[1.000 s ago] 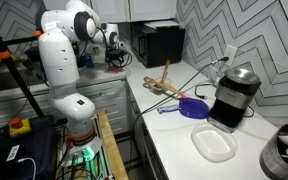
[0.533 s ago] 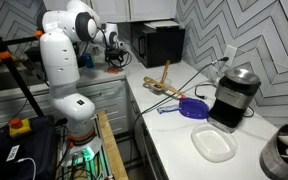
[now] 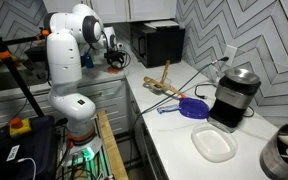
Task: Pick up the orange heart shaped lid and put it on top of the bowl on the coffee maker drip tray
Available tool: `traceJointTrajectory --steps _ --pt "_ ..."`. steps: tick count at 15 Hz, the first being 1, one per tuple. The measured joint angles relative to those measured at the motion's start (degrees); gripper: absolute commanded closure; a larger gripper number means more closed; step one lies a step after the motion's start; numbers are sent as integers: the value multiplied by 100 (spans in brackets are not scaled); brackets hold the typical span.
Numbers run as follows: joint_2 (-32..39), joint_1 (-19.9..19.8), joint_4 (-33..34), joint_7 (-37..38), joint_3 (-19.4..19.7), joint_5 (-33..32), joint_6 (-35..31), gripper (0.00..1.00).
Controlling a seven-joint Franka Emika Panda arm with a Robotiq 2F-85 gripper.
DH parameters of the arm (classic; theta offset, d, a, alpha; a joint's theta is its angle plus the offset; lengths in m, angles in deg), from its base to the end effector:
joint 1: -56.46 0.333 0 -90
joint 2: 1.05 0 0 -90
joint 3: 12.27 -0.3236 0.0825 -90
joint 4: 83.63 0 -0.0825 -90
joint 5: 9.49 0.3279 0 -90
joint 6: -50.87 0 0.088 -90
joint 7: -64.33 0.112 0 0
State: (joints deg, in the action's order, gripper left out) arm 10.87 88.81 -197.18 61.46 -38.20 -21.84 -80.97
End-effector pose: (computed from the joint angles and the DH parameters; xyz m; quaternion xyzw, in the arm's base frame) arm 0.3101 0.4677 0.4191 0.8267 0.5570 0.0789 0.0038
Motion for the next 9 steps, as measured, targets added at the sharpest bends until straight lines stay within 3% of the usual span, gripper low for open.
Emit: traceJointTrajectory --steps 1,4,9 --pt "75 4 40 103 9 -107 -46 38" --pt "285 19 189 174 13 -182 -77 64" --pt "504 103 370 164 5 -166 -77 100"
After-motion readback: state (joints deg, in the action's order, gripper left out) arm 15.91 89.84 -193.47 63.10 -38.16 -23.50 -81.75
